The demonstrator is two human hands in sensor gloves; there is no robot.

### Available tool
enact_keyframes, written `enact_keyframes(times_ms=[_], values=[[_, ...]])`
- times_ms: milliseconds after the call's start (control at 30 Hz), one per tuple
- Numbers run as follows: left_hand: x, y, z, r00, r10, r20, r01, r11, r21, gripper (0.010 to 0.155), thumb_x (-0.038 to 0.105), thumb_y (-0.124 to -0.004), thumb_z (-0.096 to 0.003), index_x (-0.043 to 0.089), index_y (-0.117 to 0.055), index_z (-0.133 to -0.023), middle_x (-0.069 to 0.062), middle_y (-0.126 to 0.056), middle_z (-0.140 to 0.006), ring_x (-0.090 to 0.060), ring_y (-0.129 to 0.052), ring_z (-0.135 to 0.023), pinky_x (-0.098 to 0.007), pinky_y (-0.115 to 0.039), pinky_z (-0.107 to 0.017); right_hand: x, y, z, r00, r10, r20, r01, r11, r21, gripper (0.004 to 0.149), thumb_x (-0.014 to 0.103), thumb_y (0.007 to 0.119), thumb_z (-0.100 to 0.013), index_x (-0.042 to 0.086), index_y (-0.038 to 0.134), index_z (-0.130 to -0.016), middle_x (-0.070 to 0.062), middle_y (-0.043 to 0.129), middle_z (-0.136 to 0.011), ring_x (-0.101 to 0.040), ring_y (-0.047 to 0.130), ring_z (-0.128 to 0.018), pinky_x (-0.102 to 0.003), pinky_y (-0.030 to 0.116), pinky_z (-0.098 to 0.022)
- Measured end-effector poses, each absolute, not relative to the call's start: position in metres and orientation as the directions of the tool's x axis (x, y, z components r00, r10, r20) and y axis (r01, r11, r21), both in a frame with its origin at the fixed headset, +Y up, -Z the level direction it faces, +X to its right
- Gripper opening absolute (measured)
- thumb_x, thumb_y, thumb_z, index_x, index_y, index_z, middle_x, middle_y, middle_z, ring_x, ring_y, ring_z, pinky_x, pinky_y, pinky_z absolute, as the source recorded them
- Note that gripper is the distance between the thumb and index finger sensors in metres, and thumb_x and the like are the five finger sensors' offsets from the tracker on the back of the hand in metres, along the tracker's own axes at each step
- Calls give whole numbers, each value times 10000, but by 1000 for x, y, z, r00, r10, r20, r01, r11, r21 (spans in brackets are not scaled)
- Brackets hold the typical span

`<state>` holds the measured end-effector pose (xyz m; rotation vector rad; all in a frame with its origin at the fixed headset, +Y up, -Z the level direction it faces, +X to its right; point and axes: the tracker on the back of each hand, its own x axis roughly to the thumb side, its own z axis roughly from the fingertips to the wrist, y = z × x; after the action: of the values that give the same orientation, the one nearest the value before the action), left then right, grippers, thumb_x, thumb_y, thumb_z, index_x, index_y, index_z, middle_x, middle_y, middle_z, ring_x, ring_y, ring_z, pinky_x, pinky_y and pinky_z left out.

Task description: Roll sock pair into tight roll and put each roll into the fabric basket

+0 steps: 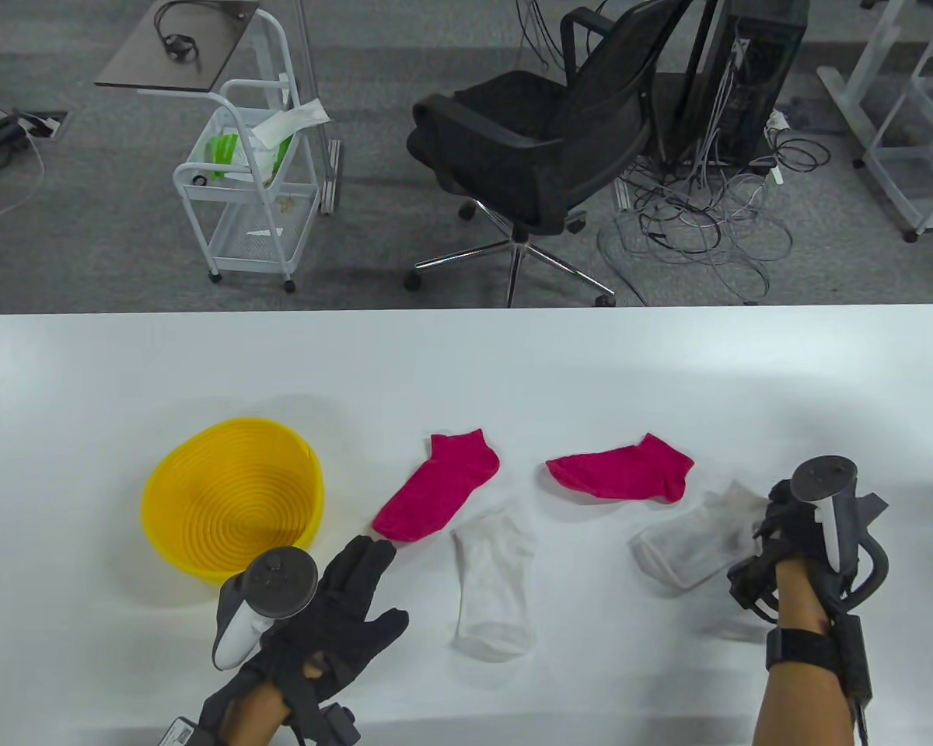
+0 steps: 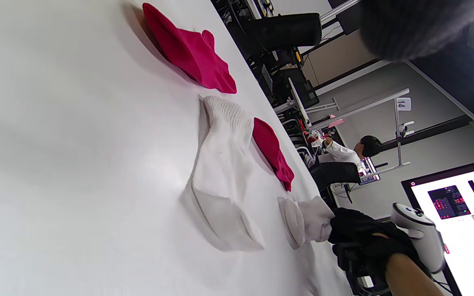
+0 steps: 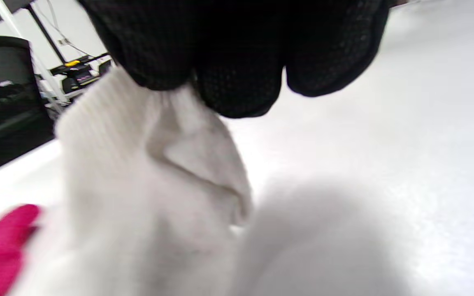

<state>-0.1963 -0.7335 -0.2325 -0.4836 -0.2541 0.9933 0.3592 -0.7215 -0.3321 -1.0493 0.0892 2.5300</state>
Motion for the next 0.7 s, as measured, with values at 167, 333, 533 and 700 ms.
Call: enact_keyframes(times_ms=[167, 333, 533, 700], values=[[-196, -733, -231, 528, 849, -6, -737, 455, -500, 845, 639, -702, -378, 396, -231, -1037, 13, -59, -1126, -282, -78, -1103, -575, -134, -728, 338, -682, -315, -678, 439, -590, -463, -878, -122, 402, 309, 836, -422, 376, 753, -809, 26, 880, -852, -98, 974, -585, -439, 837, -507], [-201, -729, -229, 509, 860, -7, -755, 443, -484, 844, 639, -702, -379, 397, -232, -1037, 13, -62, -1126, -282, -79, -1103, -575, -134, -728, 306, -641, -298, -739, 503, -448, -513, -851, -109, 389, 311, 835, -422, 378, 773, -800, 21, 895, -840, -101, 981, -571, -439, 842, -499], [-202, -729, -228, 510, 860, -16, -756, 439, -486, 844, 638, -703, -378, 396, -234, -1036, 11, -64, -1126, -283, -81, -1102, -574, -135, -728, 263, -603, -282, -794, 544, -272, -543, -835, -87, 378, 314, 839, -421, 380, 792, -790, 19, 912, -825, -104, 987, -554, -437, 845, -485], [-205, -728, -228, 501, 865, -21, -764, 431, -480, 845, 637, -704, -378, 396, -234, -1037, 10, -66, -1127, -285, -83, -1103, -574, -137, -728, 221, -583, -270, -811, 577, -102, -577, -816, -31, 375, 318, 838, -422, 385, 796, -788, 22, 913, -825, -104, 988, -553, -436, 844, -485]])
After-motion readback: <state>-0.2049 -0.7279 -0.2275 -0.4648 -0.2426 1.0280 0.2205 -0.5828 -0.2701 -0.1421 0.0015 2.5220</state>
